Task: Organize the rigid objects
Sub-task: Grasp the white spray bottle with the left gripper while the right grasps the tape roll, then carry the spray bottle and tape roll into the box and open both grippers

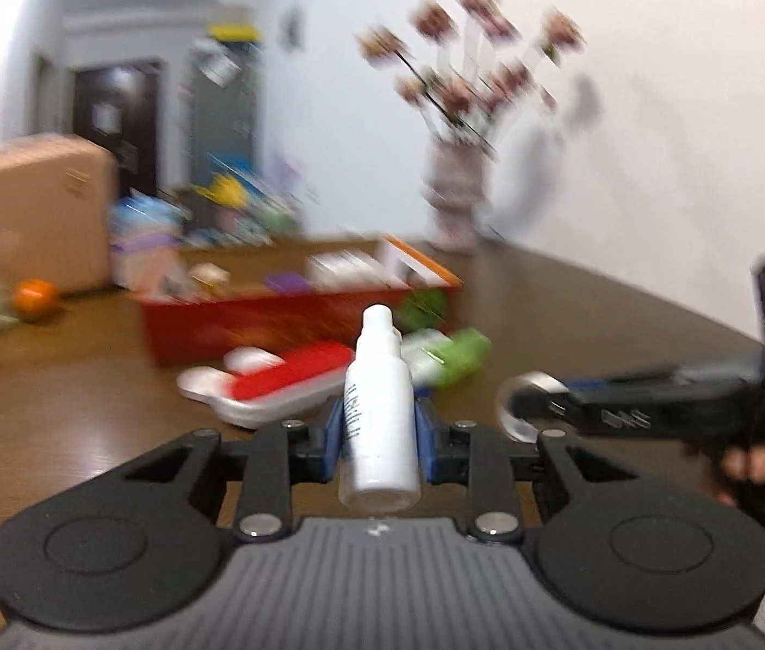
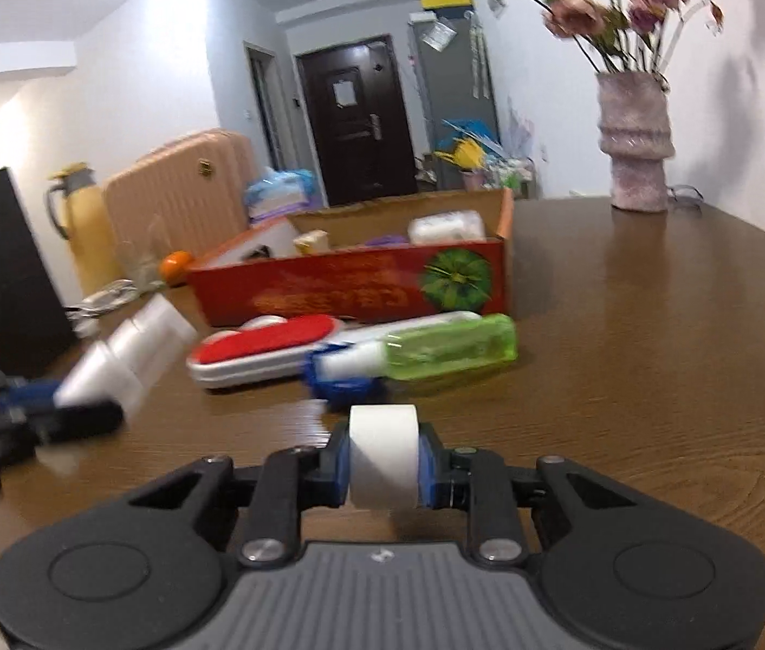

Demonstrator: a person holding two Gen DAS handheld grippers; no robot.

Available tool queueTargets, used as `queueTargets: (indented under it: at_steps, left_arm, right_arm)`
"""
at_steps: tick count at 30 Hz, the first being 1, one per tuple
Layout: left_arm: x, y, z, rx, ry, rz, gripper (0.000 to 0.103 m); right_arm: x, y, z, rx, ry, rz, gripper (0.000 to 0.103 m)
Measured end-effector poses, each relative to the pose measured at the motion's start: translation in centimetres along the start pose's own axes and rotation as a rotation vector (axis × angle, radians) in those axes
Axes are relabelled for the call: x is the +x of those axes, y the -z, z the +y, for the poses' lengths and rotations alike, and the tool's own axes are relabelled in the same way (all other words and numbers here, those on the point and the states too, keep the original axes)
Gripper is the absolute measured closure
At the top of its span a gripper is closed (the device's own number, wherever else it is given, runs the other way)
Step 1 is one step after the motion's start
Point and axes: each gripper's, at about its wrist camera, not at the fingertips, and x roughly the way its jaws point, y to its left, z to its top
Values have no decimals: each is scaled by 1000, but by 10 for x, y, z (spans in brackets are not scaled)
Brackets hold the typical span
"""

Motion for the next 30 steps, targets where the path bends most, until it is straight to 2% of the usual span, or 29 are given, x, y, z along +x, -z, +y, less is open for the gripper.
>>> queueTargets:
  at_steps: [5,9,17,23,30]
  left_arm:
    - [-57,-8,16,2,-141,-100,75]
    - [-100,-9,19,-21,-148,-180,75]
    - [-148,-6,26,-56,-158,-260,75]
    - [-153,-1,30,-68,-148,-279,75]
    - [-129,-2,40,-79,-147,-252,75]
  right_arm:
    - [-39,-8,37,-71,-19,-93,80]
    - [-66,-13,65,-124,-27,-147,80]
    - [-102,-6,106,-187,-12,-195,80]
    - [-113,-5,115,-193,-9,-225,80]
    - [-79,-10,105,-170,-17,-188,80]
